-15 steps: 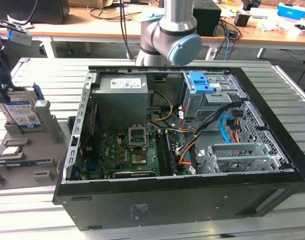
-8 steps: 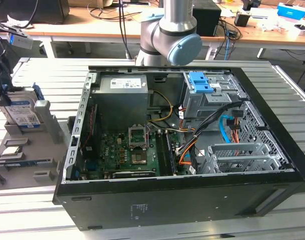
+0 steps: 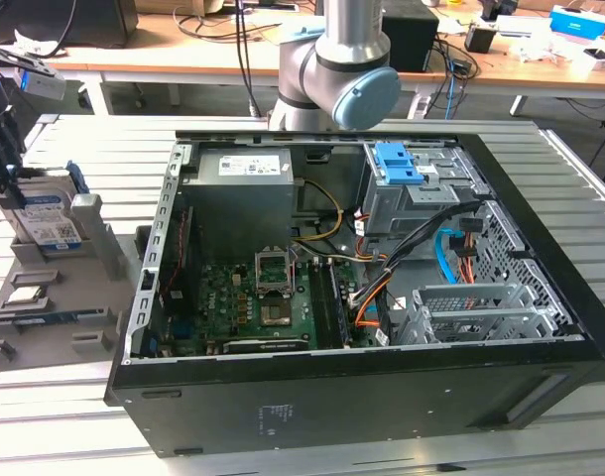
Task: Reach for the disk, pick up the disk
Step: 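Pick up the disk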
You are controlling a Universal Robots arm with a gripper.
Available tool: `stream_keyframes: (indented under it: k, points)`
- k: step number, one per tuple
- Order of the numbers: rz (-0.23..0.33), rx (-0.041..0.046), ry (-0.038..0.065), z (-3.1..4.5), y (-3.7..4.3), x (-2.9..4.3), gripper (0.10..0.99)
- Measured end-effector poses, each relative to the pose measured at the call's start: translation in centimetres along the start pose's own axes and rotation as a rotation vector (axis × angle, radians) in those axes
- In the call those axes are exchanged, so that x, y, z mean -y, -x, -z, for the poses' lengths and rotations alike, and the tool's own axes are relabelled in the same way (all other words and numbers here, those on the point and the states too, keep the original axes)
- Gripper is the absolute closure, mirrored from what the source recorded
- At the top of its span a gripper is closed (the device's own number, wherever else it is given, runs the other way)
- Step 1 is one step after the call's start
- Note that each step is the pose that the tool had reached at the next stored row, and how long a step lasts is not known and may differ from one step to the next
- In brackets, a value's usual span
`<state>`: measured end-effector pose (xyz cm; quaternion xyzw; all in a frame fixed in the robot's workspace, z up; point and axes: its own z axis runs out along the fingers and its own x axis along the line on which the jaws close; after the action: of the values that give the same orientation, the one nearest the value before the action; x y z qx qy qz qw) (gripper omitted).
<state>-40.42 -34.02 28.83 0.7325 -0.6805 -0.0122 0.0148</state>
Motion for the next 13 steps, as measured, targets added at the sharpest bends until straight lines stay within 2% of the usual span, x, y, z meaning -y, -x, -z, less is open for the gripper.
stream_keyframes:
  k: [13]
  points:
    - [0.004, -0.0003, 0.0, 0.0, 0.0, 0.0, 0.718]
